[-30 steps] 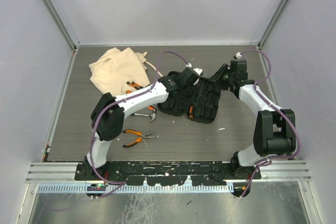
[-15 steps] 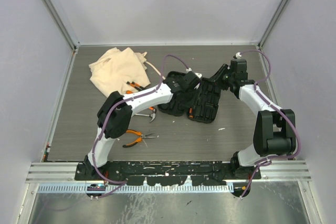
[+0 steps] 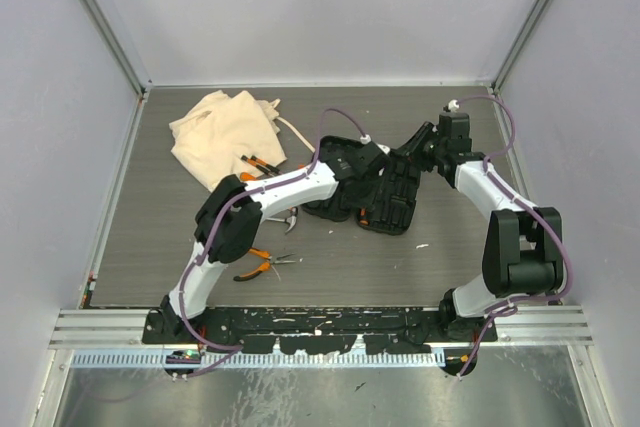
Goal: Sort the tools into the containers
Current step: Adjust the screwdriver in the storage box.
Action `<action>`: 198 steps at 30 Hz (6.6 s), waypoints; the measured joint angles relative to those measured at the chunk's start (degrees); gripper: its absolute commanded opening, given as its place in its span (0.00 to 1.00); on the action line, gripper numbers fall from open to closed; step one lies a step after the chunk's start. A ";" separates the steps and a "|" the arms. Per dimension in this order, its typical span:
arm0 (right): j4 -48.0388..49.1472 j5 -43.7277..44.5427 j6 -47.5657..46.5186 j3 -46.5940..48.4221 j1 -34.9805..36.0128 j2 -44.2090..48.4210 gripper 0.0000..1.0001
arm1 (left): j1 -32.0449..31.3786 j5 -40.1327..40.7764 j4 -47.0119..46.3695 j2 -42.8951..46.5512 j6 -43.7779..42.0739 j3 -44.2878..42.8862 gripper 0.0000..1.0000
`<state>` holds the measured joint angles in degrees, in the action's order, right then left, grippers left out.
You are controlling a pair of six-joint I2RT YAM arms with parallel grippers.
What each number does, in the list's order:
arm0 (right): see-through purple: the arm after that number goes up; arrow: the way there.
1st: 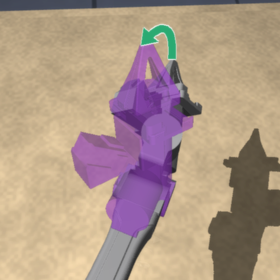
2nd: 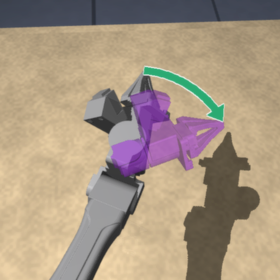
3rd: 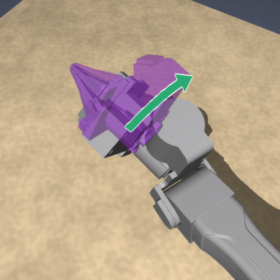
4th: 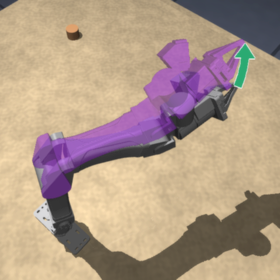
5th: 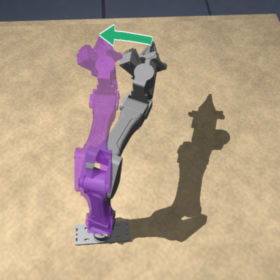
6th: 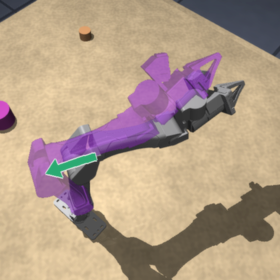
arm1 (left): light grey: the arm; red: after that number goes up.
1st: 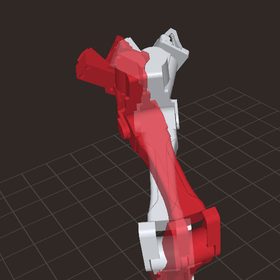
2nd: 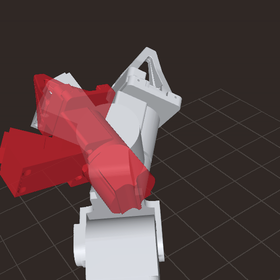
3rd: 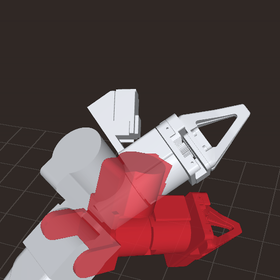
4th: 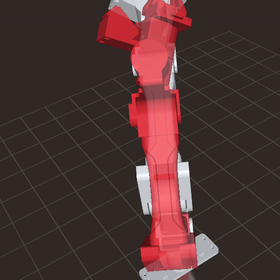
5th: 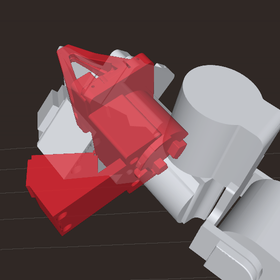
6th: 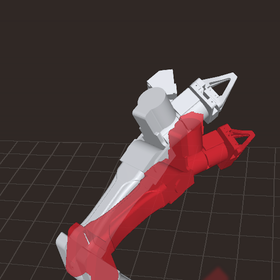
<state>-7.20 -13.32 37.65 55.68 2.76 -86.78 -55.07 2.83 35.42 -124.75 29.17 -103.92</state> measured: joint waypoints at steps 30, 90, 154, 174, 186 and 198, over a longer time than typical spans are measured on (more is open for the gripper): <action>0.26 -0.76 1.22 2.03 5.27 -10.08 0.21 | -0.07 1.01 -2.99 0.52 0.72 3.78 0.27; -0.15 3.39 -0.04 9.35 7.39 -20.52 0.12 | -0.02 1.97 -10.56 4.70 2.89 12.00 0.21; -18.45 24.76 -6.12 23.85 15.54 -26.86 0.01 | -1.31 7.28 -5.75 3.63 4.87 9.75 0.13; -12.57 28.15 -5.44 17.90 18.60 -23.67 0.01 | -1.49 9.44 -17.90 10.29 7.76 24.02 0.13; -7.48 29.55 -2.03 11.08 21.94 -19.65 0.01 | -2.60 12.46 -20.90 16.37 10.16 33.31 0.13; -7.58 27.19 -0.39 10.21 22.51 -20.24 0.01 | -3.76 13.73 -18.69 17.90 9.20 34.25 0.13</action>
<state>-14.79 13.87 37.26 65.89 25.28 -107.02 -58.83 16.56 16.73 -106.85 38.37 -69.67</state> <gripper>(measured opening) 0.142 0.131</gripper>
